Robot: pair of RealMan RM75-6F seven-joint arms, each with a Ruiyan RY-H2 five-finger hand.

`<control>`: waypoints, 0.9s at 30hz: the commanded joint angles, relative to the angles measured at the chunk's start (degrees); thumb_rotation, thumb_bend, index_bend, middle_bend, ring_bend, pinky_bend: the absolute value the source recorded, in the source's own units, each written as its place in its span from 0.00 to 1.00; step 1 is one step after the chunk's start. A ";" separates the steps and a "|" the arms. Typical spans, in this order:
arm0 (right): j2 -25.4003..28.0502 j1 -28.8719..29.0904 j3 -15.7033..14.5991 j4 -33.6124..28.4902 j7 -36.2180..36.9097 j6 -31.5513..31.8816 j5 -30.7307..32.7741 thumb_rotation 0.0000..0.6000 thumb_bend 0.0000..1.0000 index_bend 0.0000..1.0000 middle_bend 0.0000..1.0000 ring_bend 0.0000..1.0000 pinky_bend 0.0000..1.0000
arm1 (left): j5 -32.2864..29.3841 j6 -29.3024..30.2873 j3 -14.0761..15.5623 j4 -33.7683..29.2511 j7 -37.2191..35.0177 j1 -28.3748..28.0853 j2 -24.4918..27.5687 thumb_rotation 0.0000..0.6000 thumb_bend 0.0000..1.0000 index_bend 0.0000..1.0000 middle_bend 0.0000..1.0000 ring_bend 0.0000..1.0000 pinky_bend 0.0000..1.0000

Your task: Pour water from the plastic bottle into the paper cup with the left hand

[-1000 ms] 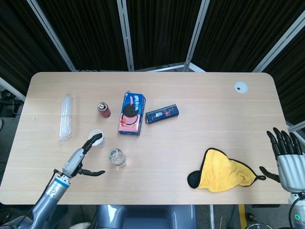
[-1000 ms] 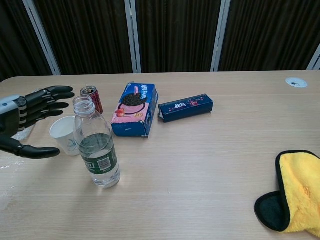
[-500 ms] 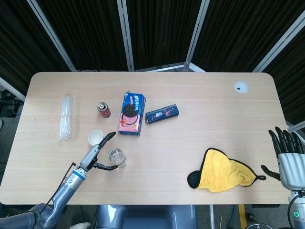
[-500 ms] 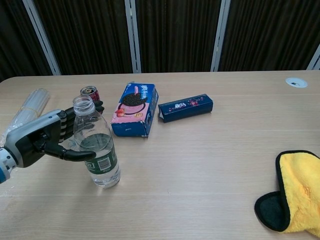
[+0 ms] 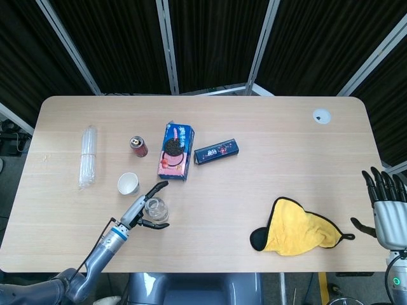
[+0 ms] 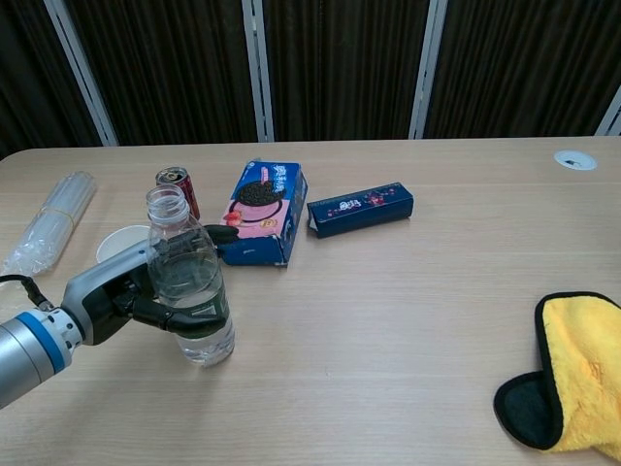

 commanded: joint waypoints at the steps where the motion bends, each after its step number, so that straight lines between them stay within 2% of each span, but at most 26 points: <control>1: 0.03 0.02 0.07 0.06 0.11 -0.03 0.16 1.00 0.00 0.00 0.00 0.00 0.00 | -0.44 0.28 -0.09 0.80 -1.31 -0.09 -1.02 1.00 0.16 0.46 0.37 0.22 0.24; 3: 0.06 0.02 0.09 0.05 0.13 0.00 0.20 1.00 0.00 0.00 0.00 0.00 0.00 | -0.72 0.58 -0.23 1.12 -1.93 0.00 -1.43 1.00 0.29 0.58 0.47 0.30 0.29; 7: 0.02 0.04 0.00 0.04 0.02 -0.09 0.28 1.00 0.00 0.00 0.00 0.00 0.00 | -1.00 1.58 -0.40 1.42 -2.66 0.20 -1.92 1.00 0.38 0.64 0.52 0.34 0.33; 12: -0.10 0.08 -0.09 0.01 -0.29 -0.10 0.26 1.00 0.00 0.00 0.00 0.00 0.00 | -0.98 2.87 -0.88 -0.71 -2.93 0.10 -0.83 1.00 0.39 0.67 0.53 0.36 0.35; 17: -0.17 0.06 -0.13 -0.11 -0.47 -0.01 0.24 1.00 0.00 0.00 0.00 0.00 0.00 | 0.08 4.80 -1.31 -5.41 -2.88 -0.27 2.23 1.00 0.39 0.67 0.53 0.36 0.36; 21: -0.13 -0.05 -0.18 -0.25 -0.49 0.23 0.15 1.00 0.00 0.00 0.00 0.00 0.00 | 1.38 7.16 -2.14 -10.13 -1.68 -0.62 6.51 1.00 0.39 0.67 0.53 0.36 0.36; 27: -0.06 -0.28 -0.51 -0.56 -0.63 0.63 -0.38 1.00 0.00 0.00 0.00 0.00 0.00 | 0.42 8.64 -4.77 -17.68 1.18 -0.88 17.53 1.00 0.39 0.67 0.53 0.36 0.36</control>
